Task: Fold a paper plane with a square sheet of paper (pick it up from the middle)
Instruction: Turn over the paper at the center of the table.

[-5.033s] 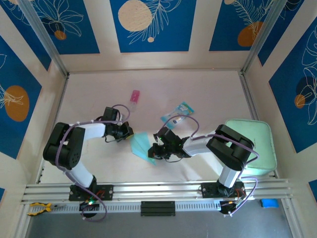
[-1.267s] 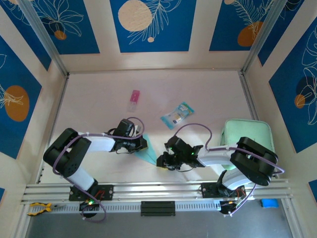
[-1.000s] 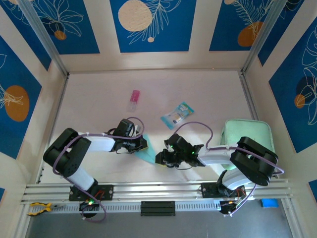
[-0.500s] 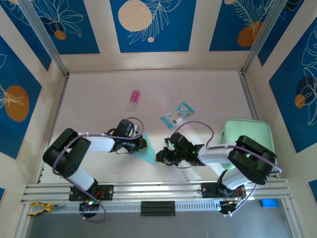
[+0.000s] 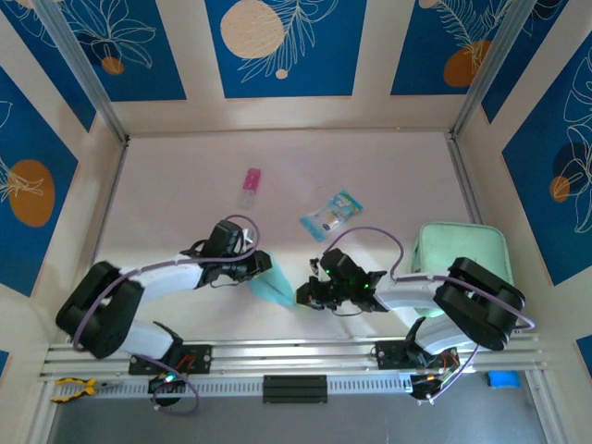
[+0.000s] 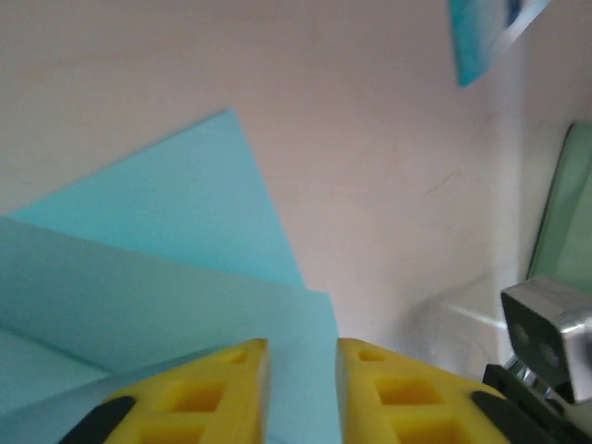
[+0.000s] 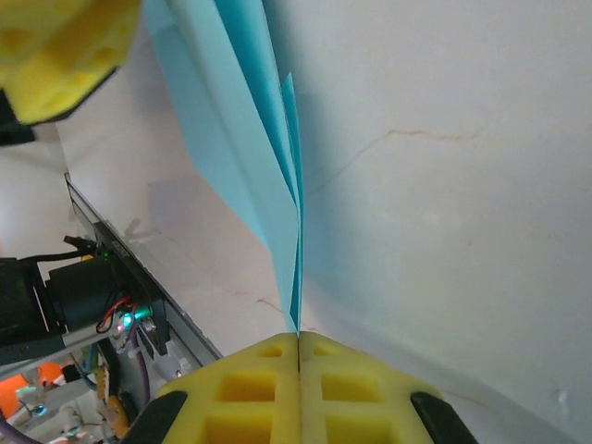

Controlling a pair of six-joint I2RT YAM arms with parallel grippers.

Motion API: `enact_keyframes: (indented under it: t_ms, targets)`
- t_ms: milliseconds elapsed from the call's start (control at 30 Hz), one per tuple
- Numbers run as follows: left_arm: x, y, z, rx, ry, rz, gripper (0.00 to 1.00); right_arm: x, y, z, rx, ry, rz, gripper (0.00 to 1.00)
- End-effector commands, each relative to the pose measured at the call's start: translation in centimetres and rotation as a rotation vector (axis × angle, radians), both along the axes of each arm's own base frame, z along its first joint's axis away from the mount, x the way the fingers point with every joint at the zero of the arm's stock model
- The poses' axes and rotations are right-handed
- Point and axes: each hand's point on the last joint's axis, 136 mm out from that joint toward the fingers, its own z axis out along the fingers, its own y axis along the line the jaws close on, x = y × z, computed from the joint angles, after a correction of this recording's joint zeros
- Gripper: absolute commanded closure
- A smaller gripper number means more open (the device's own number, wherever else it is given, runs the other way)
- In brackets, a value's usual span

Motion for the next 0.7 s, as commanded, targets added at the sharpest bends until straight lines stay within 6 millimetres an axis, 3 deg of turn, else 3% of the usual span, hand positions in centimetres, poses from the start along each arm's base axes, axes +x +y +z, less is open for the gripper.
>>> enact_keyframes:
  t_ms: [0,267,467,667]
  targets:
    - [0.3,2.8,1.2,0.121,-0.061,0.064,0.68,-0.2,-1.2,0.5,-0.058,-0.100,0.033,0.95]
    - [0.3,7.0,4.8,0.243,-0.183,0.175,0.59,0.6,-3.5,4.2,-0.176,-0.415,0.079,0.95]
    - [0.2,7.5,5.7,0.239,-0.209,0.197,0.57,1.7,-5.2,7.1,-0.289,-0.612,0.085,0.95]
    - [0.2,7.7,5.8,0.247,-0.213,0.198,0.56,2.6,-6.6,8.3,-0.487,-0.693,0.125,0.96]
